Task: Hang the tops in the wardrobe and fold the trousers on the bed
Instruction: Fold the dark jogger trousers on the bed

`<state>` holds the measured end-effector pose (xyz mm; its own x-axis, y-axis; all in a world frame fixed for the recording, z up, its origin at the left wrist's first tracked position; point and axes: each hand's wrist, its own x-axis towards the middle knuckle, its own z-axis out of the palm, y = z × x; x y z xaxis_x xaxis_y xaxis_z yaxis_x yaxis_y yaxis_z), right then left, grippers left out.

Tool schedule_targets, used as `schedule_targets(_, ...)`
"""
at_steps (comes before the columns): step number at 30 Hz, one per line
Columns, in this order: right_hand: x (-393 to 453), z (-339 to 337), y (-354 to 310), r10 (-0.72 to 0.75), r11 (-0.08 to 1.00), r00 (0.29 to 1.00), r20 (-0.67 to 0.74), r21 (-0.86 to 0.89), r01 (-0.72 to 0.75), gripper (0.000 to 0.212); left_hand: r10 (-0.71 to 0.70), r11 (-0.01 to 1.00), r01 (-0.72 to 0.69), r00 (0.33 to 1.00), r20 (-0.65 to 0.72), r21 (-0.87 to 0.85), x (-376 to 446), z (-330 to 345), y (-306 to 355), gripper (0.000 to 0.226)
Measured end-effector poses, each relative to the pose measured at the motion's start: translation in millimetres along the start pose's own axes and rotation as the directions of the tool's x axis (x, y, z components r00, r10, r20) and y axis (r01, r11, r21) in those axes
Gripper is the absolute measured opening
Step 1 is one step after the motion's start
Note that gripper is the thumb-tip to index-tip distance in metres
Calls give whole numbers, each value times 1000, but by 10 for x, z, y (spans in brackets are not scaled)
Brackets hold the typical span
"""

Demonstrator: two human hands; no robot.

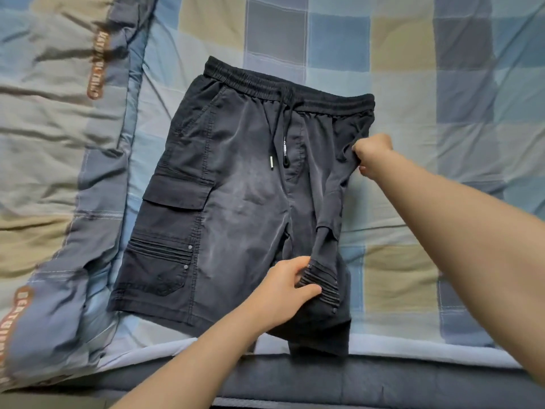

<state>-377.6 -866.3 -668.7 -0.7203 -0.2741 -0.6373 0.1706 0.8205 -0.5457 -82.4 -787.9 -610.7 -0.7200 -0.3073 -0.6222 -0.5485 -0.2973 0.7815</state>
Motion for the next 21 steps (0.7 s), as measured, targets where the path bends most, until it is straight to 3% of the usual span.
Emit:
schedule_targets(4,-47,212,-280,2,996,995,-96,88,6,11,-45,997,37,990,-136,-60,-286,-591,7,9)
schedule_targets(6,-217,404,-513,-13,989,989,-149,143,34,15,-55,998,48,973,-225,-38,-435,-887,-25,14)
schedule_targets(8,-350,646,-757,-123,990,976,-179,42,133,14,-75,997,77,947,-313,-7,-596,-1153,-118,14)
schedule_targets(11,-623,1129,-1107,-299,954,950,-88,-57,294,21,-143,985,172,865,-480,17,-831,-1555,-488,6)
schedule_targets(15,-898,1794,-1404,-304,945,946,118,-88,314,20,-255,927,371,740,-623,61,-1010,-1901,-995,5)
schedule_targets(19,-952,2185,-1640,-230,949,962,145,-183,255,24,-351,860,509,652,-672,45,-1059,-2037,-1276,9)
schedule_targets(21,-935,2317,-1762,-305,899,948,93,-301,319,36,-338,864,502,643,-687,45,-1048,-2046,-1296,11)
